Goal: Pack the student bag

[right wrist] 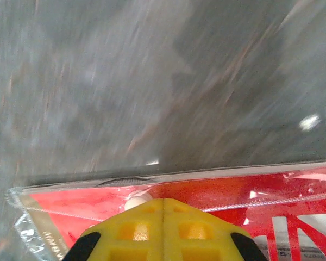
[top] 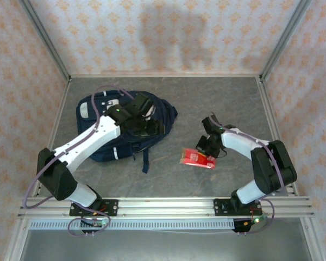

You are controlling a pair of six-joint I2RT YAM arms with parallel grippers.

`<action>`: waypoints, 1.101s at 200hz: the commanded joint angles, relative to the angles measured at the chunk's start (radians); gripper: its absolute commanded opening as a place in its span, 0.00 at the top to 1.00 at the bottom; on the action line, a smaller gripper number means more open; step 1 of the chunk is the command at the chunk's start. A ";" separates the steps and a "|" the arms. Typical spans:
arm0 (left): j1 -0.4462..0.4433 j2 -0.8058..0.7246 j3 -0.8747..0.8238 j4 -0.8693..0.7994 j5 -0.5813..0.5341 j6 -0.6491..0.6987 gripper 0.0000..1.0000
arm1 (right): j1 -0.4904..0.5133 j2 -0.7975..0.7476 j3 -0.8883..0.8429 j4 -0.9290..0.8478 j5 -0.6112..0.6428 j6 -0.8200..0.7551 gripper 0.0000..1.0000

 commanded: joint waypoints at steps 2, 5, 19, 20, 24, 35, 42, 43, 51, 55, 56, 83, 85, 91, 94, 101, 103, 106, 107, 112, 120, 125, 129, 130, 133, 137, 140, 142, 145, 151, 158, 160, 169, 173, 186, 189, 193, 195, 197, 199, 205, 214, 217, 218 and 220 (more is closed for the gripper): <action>-0.043 0.065 -0.006 0.055 0.082 0.023 0.42 | 0.040 -0.071 -0.030 0.039 -0.110 0.053 0.93; -0.048 0.074 -0.005 0.054 0.084 0.025 0.42 | 0.040 -0.086 -0.034 0.040 -0.116 0.049 0.92; -0.064 0.115 0.004 0.054 0.099 0.035 0.42 | 0.040 -0.159 -0.039 -0.005 -0.093 0.025 0.88; -0.066 0.118 0.005 0.054 0.101 0.035 0.42 | 0.040 -0.165 -0.038 -0.010 -0.088 0.022 0.87; -0.068 0.129 0.009 0.054 0.108 0.039 0.42 | 0.041 -0.185 -0.035 -0.033 -0.072 0.011 0.86; -0.079 0.162 0.017 0.060 0.130 0.047 0.42 | 0.038 -0.231 -0.020 -0.099 -0.010 -0.014 0.80; -0.088 0.184 0.025 0.057 0.135 0.052 0.43 | 0.036 -0.253 -0.012 -0.144 0.037 -0.022 0.75; -0.090 0.187 0.026 0.057 0.136 0.052 0.43 | 0.036 -0.256 -0.011 -0.150 0.043 -0.022 0.75; -0.102 0.210 0.030 0.063 0.145 0.052 0.44 | 0.032 -0.274 -0.005 -0.190 0.080 -0.024 0.69; -0.110 0.221 0.029 0.069 0.151 0.054 0.44 | 0.028 -0.281 -0.004 -0.206 0.092 -0.024 0.68; -0.111 0.224 0.029 0.071 0.152 0.054 0.44 | 0.026 -0.283 -0.004 -0.209 0.095 -0.024 0.67; -0.136 0.278 0.002 0.113 0.149 0.031 0.47 | -0.004 -0.313 -0.013 -0.267 0.172 -0.011 0.65; -0.136 0.280 -0.002 0.120 0.151 0.027 0.47 | -0.007 -0.313 -0.015 -0.269 0.174 -0.011 0.65; -0.137 0.285 -0.016 0.140 0.156 0.015 0.48 | -0.015 -0.340 -0.021 -0.273 0.182 -0.006 0.65; -0.137 0.289 -0.021 0.149 0.158 0.010 0.48 | -0.021 -0.345 -0.024 -0.275 0.184 -0.005 0.65; -0.137 0.298 -0.030 0.166 0.168 0.001 0.48 | -0.031 -0.351 -0.031 -0.278 0.184 -0.001 0.64; -0.137 0.301 -0.031 0.170 0.171 0.000 0.48 | -0.035 -0.354 -0.033 -0.276 0.181 -0.001 0.64; -0.137 0.305 -0.032 0.174 0.175 -0.002 0.48 | -0.038 -0.355 -0.038 -0.275 0.179 -0.001 0.64; -0.137 0.307 -0.033 0.175 0.175 -0.003 0.48 | -0.040 -0.357 -0.038 -0.274 0.178 -0.001 0.64; -0.137 0.313 -0.034 0.179 0.181 -0.005 0.49 | -0.047 -0.359 -0.043 -0.271 0.174 -0.002 0.64; -0.137 0.324 -0.038 0.191 0.189 -0.011 0.49 | -0.055 -0.357 -0.046 -0.270 0.165 -0.005 0.64; -0.139 0.329 -0.042 0.200 0.197 -0.015 0.49 | -0.059 -0.356 -0.047 -0.274 0.164 -0.008 0.64; -0.139 0.333 -0.045 0.209 0.203 -0.020 0.49 | -0.063 -0.354 -0.046 -0.277 0.163 -0.011 0.64; -0.139 0.334 -0.046 0.211 0.205 -0.021 0.49 | -0.064 -0.353 -0.045 -0.276 0.163 -0.011 0.64; -0.139 0.337 -0.048 0.217 0.210 -0.025 0.49 | -0.066 -0.352 -0.045 -0.279 0.163 -0.013 0.64; -0.140 0.340 -0.052 0.228 0.215 -0.030 0.49 | -0.069 -0.351 -0.046 -0.280 0.162 -0.016 0.64; -0.142 0.342 -0.055 0.234 0.218 -0.033 0.49 | -0.069 -0.350 -0.047 -0.280 0.163 -0.017 0.63; -0.143 0.345 -0.058 0.238 0.221 -0.035 0.49 | -0.071 -0.350 -0.047 -0.280 0.163 -0.018 0.63; -0.143 0.347 -0.062 0.244 0.225 -0.038 0.49 | -0.072 -0.350 -0.047 -0.280 0.163 -0.019 0.63; -0.147 0.353 -0.067 0.253 0.229 -0.044 0.49 | -0.073 -0.348 -0.048 -0.280 0.165 -0.021 0.63; -0.151 0.360 -0.074 0.264 0.234 -0.049 0.50 | -0.075 -0.346 -0.048 -0.279 0.167 -0.023 0.63; -0.152 0.362 -0.076 0.266 0.235 -0.051 0.50 | -0.076 -0.346 -0.048 -0.280 0.168 -0.024 0.63; -0.156 0.369 -0.084 0.276 0.239 -0.056 0.50 | -0.078 -0.342 -0.050 -0.280 0.171 -0.028 0.62; -0.157 0.371 -0.088 0.281 0.240 -0.057 0.50 | -0.079 -0.339 -0.049 -0.279 0.173 -0.029 0.62; -0.159 0.375 -0.099 0.300 0.249 -0.066 0.50 | -0.082 -0.327 -0.051 -0.281 0.178 -0.034 0.59; -0.158 0.376 -0.101 0.303 0.251 -0.067 0.50 | -0.082 -0.324 -0.050 -0.281 0.179 -0.036 0.59; -0.159 0.379 -0.102 0.306 0.254 -0.068 0.50 | -0.081 -0.323 -0.053 -0.280 0.180 -0.038 0.58; -0.159 0.379 -0.103 0.308 0.256 -0.068 0.50 | -0.082 -0.322 -0.053 -0.281 0.181 -0.038 0.57; -0.159 0.381 -0.103 0.309 0.258 -0.068 0.50 | -0.083 -0.323 -0.053 -0.280 0.182 -0.039 0.57; -0.158 0.382 -0.102 0.310 0.258 -0.067 0.50 | -0.084 -0.323 -0.054 -0.279 0.183 -0.039 0.57; -0.158 0.384 -0.102 0.312 0.263 -0.067 0.50 | -0.083 -0.311 -0.055 -0.278 0.185 -0.042 0.55; -0.158 0.384 -0.103 0.315 0.269 -0.067 0.50 | -0.085 -0.289 -0.060 -0.274 0.183 -0.044 0.53; -0.159 0.384 -0.103 0.317 0.271 -0.065 0.51 | -0.084 -0.286 -0.060 -0.272 0.182 -0.045 0.53; -0.159 0.385 -0.103 0.317 0.272 -0.065 0.50 | -0.085 -0.285 -0.061 -0.270 0.181 -0.045 0.52; -0.159 0.385 -0.103 0.318 0.273 -0.065 0.50 | -0.085 -0.282 -0.062 -0.268 0.179 -0.046 0.52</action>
